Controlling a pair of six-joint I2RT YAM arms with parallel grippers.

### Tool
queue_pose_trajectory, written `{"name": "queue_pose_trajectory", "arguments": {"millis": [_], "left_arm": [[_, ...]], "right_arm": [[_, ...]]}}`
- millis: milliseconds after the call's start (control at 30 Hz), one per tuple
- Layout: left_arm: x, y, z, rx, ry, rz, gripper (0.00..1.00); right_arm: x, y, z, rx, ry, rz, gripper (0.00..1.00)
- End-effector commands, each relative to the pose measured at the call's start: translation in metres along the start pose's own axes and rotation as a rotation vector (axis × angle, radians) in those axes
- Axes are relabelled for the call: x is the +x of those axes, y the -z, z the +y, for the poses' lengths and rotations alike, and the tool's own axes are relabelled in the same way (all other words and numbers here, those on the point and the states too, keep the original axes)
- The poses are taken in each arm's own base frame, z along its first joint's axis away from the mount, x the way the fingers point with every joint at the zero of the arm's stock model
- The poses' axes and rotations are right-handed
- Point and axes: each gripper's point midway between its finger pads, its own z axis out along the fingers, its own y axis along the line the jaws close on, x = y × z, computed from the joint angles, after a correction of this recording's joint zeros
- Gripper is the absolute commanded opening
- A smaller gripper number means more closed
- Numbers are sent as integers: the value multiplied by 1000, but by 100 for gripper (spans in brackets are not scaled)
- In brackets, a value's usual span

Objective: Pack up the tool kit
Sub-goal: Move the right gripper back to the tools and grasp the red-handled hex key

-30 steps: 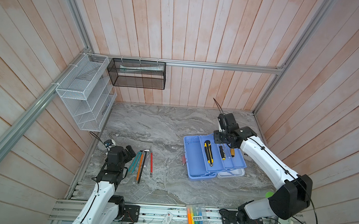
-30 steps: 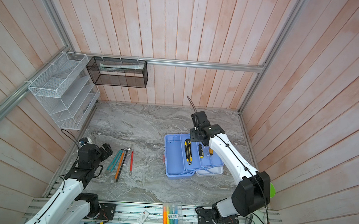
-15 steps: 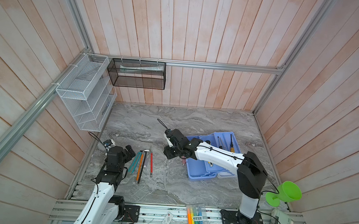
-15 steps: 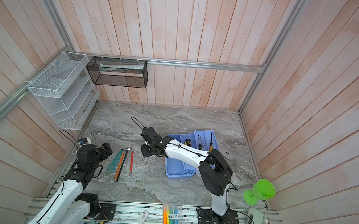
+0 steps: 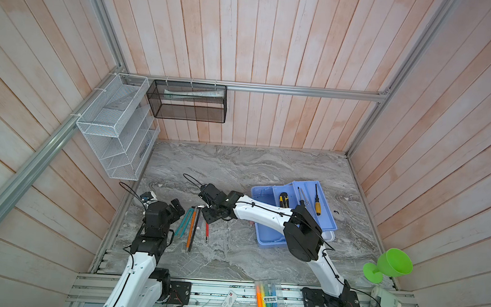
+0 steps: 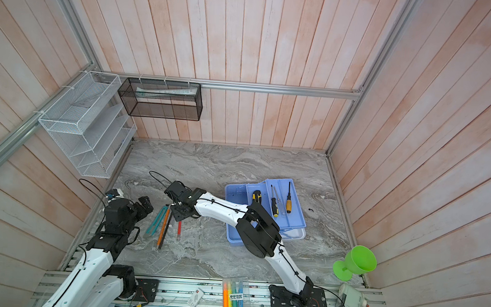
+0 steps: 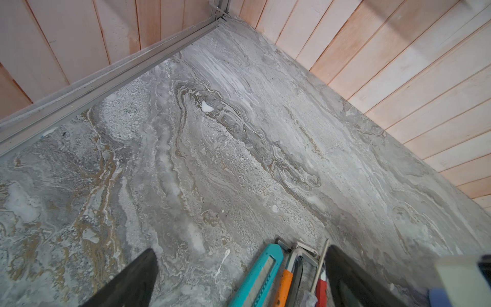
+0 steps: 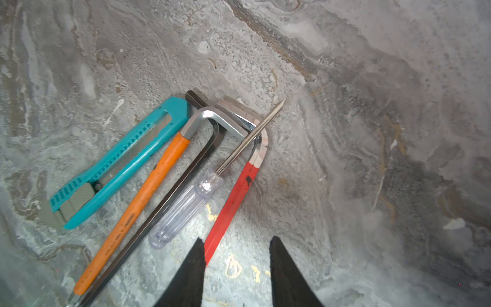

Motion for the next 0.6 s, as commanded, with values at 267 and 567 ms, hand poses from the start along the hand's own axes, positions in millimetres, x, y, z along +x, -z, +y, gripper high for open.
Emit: {"name": "queue_pose_trajectory", "arguments": {"millis": [267,567], "left_arm": [[4,0,3,3,1,4,100],[4,2,3,7,3,-2,100]], "right_arm": [[17,-28,8,44,56,100,39],[32,-36,-8,121,56,146,36]]}}
